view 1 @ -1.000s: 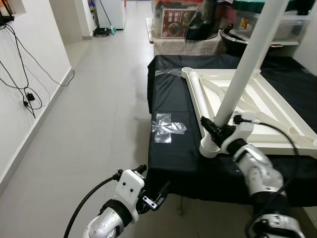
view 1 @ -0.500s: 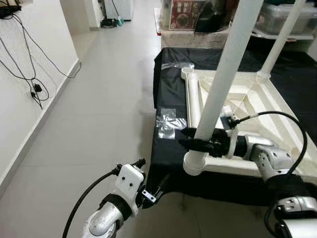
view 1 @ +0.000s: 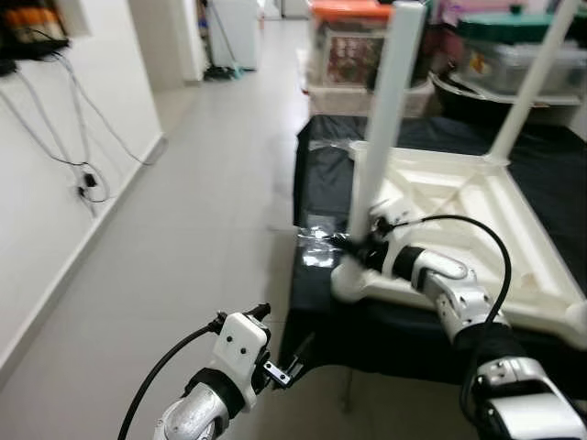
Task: Building children table
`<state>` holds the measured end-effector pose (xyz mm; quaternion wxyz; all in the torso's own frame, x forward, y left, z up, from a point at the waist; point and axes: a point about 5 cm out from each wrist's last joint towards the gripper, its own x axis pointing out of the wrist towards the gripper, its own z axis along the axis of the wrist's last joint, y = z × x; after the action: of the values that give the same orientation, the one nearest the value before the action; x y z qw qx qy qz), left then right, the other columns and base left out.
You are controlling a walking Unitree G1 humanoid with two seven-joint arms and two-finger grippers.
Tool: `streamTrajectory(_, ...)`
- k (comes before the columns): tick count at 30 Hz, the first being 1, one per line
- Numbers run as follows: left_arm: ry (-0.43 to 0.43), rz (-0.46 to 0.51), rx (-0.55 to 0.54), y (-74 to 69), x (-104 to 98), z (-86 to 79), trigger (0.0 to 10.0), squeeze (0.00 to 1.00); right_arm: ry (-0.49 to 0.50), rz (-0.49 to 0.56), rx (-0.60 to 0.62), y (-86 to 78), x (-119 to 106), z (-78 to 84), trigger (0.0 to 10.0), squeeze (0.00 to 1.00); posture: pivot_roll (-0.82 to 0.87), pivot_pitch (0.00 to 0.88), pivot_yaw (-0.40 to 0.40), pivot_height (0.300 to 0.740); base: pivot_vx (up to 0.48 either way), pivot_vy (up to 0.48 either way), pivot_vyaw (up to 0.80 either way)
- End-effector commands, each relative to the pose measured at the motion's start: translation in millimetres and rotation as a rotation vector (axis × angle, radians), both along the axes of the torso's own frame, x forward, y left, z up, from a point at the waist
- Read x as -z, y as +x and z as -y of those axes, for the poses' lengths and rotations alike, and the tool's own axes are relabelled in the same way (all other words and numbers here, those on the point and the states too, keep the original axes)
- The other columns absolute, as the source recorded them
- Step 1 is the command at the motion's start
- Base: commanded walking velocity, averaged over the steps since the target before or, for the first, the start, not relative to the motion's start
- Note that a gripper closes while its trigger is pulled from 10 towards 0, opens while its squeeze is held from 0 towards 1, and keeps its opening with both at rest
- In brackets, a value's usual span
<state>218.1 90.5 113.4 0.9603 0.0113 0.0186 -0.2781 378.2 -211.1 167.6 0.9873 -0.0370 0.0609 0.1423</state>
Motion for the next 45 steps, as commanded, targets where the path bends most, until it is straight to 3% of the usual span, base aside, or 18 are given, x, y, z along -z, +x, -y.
streamTrajectory(1,0.007,-0.01,0.001,0.8,3,-1.2,10.0,0.0,-0.033,-0.102,0.331,-3.2,16,33.1,0.0,0.0,0.1,0.065,-0.034,0.74,0.0,0.0,0.0)
streamTrajectory(7,0.008,-0.012,0.002,0.7,3,-1.4,10.0,0.0,0.035,-0.09,0.65,-13.3,21,53.3,0.0,0.0,0.1,0.069,-0.033,0.74,0.0,0.0,0.0)
streamTrajectory(12,0.008,-0.013,0.003,0.7,3,-1.5,10.0,0.0,0.168,-0.094,0.878,-27.4,36,29.4,0.0,0.0,0.1,0.069,-0.033,0.74,0.0,0.0,0.0)
streamTrajectory(13,0.008,-0.013,0.003,0.7,3,-1.4,10.0,0.0,0.212,-0.096,0.848,-24.7,38,14.4,10.0,0.0,0.11,0.069,-0.034,0.74,0.0,0.0,0.0)
streamTrajectory(15,0.008,-0.013,0.002,0.7,3,-1.3,10.0,0.0,0.236,-0.096,0.811,-21.3,38,3.5,10.0,0.0,0.11,0.069,-0.034,0.74,0.0,0.0,0.0)
streamTrajectory(16,0.008,-0.013,0.002,0.6,3,-1.1,10.0,0.0,0.257,-0.067,0.753,-17.5,35,-4.2,10.0,0.3,0.1,0.065,-0.036,0.74,0.0,0.0,0.0)
streamTrajectory(17,0.008,-0.013,0.002,0.6,3,-1.1,10.0,0.0,0.257,-0.067,0.753,-17.5,35,-4.2,10.0,0.3,0.1,0.065,-0.036,0.74,0.0,0.0,0.0)
streamTrajectory(18,0.007,-0.013,0.002,0.6,3,-1.0,10.0,0.0,0.289,-0.04,0.713,-14.7,32,-9.9,10.0,1.0,0.1,0.065,-0.036,0.74,0.0,0.0,0.0)
streamTrajectory(22,0.007,-0.013,0.002,0.6,3,-0.8,10.0,0.0,0.302,-0.005,0.669,-11.6,27,-13.0,10.0,1.0,0.1,0.062,-0.038,0.74,0.0,0.0,0.0)
streamTrajectory(23,0.007,-0.013,0.002,0.7,3,-0.6,10.0,0.0,0.318,0.05,0.615,-8.9,19,-14.7,10.0,0.41,0.1,0.058,-0.038,0.74,0.0,0.0,0.0)
streamTrajectory(24,0.006,-0.013,0.002,0.6,4,-0.3,10.0,0.0,0.352,0.102,0.539,-6.6,12,-15.1,10.0,0.0,0.1,0.054,-0.038,0.74,0.0,0.0,0.0)
streamTrajectory(25,0.006,-0.013,0.003,0.5,4,0.1,10.0,0.0,0.395,0.131,0.378,-4.5,6,-16.3,10.0,0.0,0.1,0.052,-0.039,0.74,0.0,0.0,0.0)
streamTrajectory(27,0.006,-0.013,0.003,0.5,4,0.1,10.0,0.0,0.395,0.131,0.378,-4.5,6,-16.3,10.0,0.0,0.1,0.052,-0.039,0.74,0.0,0.0,0.0)
streamTrajectory(31,0.005,-0.013,0.006,0.4,5,0.6,10.0,0.0,0.468,0.089,-0.221,-19.3,-3,-26.8,10.0,0.0,0.1,0.043,-0.036,0.74,0.0,0.0,0.0)
streamTrajectory(35,0.005,-0.014,0.007,0.3,5,0.4,10.0,0.0,0.459,0.027,-0.493,-34.4,-4,-32.9,10.0,0.0,0.1,0.038,-0.035,0.74,0.0,0.0,0.0)
streamTrajectory(37,0.007,-0.015,0.009,-0.1,6,0.2,10.0,0.0,0.412,-0.047,-0.774,-52.4,-5,-39.6,10.0,0.0,0.1,0.033,-0.036,0.74,0.0,0.0,0.0)
streamTrajectory(40,0.007,-0.015,0.009,-0.1,6,0.2,10.0,0.0,0.412,-0.047,-0.774,-52.4,-5,-39.6,10.0,0.0,0.1,0.033,-0.036,0.74,0.0,0.0,0.0)
streamTrajectory(45,0.009,-0.015,0.009,-0.2,6,-0.1,10.0,0.0,0.335,-0.1,-0.996,-59.5,-5,-49.7,10.0,0.0,0.1,0.029,-0.039,0.74,0.0,0.0,0.0)
